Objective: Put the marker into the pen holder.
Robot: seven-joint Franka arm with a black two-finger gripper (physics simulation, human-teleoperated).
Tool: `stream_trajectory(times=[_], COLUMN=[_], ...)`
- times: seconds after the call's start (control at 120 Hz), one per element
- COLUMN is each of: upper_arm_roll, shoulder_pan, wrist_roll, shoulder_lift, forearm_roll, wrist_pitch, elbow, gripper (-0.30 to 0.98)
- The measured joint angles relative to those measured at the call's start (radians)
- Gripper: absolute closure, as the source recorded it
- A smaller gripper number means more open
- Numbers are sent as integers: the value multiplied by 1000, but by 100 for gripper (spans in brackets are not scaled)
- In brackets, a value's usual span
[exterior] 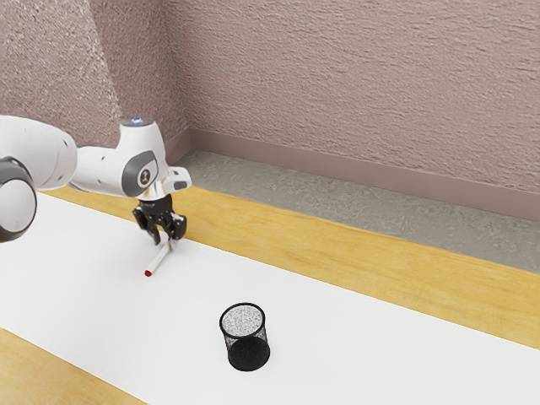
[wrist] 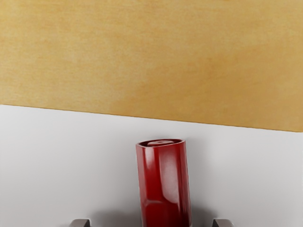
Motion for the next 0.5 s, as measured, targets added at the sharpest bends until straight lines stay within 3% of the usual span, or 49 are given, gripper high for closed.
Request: stream_trajectory(times=[0.267,0.5], upper_arm_roll=[0,0], shoulder_pan=[0,0], wrist_roll=[5,-9], shoulder_lift=[-2,0], forearm_roll=[-4,7], wrist_pitch=[5,9], elbow=[0,0], gripper=[66,74])
